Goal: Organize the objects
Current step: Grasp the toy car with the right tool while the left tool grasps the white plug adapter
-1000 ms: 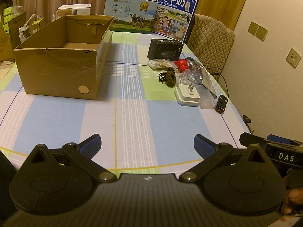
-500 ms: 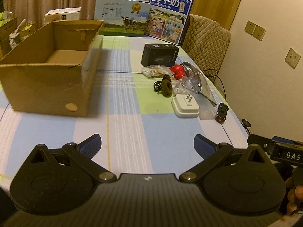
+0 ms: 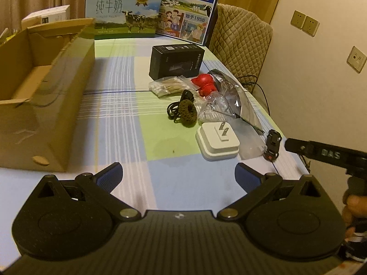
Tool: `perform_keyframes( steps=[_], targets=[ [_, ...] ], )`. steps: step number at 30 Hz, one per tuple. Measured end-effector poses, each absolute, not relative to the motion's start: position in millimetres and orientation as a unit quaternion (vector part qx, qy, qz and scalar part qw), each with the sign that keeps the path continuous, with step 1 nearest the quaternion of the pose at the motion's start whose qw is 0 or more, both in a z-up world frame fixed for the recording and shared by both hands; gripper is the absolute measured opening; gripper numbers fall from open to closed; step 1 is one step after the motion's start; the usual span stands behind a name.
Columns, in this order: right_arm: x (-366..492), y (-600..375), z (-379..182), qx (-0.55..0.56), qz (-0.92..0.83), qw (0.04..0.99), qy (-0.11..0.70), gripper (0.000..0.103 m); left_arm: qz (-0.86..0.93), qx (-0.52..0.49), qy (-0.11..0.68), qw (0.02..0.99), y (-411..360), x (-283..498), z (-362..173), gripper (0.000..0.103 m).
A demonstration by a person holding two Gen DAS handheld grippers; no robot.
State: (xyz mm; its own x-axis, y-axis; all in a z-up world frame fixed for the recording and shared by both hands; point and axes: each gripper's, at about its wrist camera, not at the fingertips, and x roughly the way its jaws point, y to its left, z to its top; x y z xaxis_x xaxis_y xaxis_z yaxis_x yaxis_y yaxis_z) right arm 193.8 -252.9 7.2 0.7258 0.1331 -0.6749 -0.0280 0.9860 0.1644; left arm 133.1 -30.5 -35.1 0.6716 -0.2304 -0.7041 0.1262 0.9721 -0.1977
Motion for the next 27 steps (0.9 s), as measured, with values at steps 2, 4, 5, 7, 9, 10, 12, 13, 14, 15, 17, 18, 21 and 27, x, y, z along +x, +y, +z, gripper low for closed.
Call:
perform_keyframes(
  steps=[2, 4, 5, 7, 9, 10, 12, 13, 14, 15, 17, 18, 21, 27],
  targets=[
    [204, -254, -1, 0.073, 0.042, 0.923, 0.374, 0.053, -0.102, -0.068, 0.396, 0.910, -33, 142, -40, 0.102],
    [216, -254, -10, 0.073, 0.036, 0.920, 0.382, 0.051, -0.107, -0.069, 0.401, 0.907, -35, 151, -45, 0.102],
    [220, -254, -13, 0.074, 0.034, 0.918, 0.387, 0.051, -0.109, -0.070, 0.403, 0.906, -36, 154, -47, 0.102],
    [227, -255, -21, 0.074, 0.027, 0.914, 0.399, 0.050, -0.110, -0.069, 0.405, 0.905, -37, 161, -51, 0.102],
    [232, -254, -27, 0.073, 0.020, 0.908, 0.411, 0.045, -0.112, -0.071, 0.408, 0.903, -38, 167, -56, 0.102],
    [234, -253, -29, 0.073, 0.018, 0.907, 0.415, 0.034, -0.113, -0.072, 0.409, 0.903, -39, 169, -59, 0.102],
    [236, -249, -31, 0.070, 0.025, 0.905, 0.420, 0.028, -0.115, -0.075, 0.412, 0.901, -39, 173, -62, 0.102],
    [237, -247, -31, 0.070, 0.034, 0.904, 0.421, 0.028, -0.117, -0.077, 0.412, 0.900, -40, 174, -64, 0.102],
    [237, -244, -32, 0.073, 0.046, 0.902, 0.423, 0.027, -0.119, -0.078, 0.413, 0.900, -40, 175, -65, 0.102],
    [236, -241, -32, 0.075, 0.058, 0.900, 0.425, 0.027, -0.122, -0.079, 0.413, 0.899, -40, 176, -65, 0.102],
    [235, -234, -33, 0.088, 0.094, 0.894, 0.430, 0.027, -0.127, -0.077, 0.412, 0.899, -39, 178, -67, 0.102],
    [235, -232, -33, 0.098, 0.114, 0.889, 0.432, 0.027, -0.131, -0.076, 0.412, 0.899, -40, 179, -67, 0.102],
    [232, -227, -30, 0.095, 0.125, 0.888, 0.431, 0.027, -0.139, -0.072, 0.412, 0.898, -40, 184, -70, 0.100],
    [229, -236, -24, 0.092, 0.101, 0.895, 0.425, 0.027, -0.162, -0.040, 0.401, 0.901, -47, 201, -70, 0.090]
  ],
)
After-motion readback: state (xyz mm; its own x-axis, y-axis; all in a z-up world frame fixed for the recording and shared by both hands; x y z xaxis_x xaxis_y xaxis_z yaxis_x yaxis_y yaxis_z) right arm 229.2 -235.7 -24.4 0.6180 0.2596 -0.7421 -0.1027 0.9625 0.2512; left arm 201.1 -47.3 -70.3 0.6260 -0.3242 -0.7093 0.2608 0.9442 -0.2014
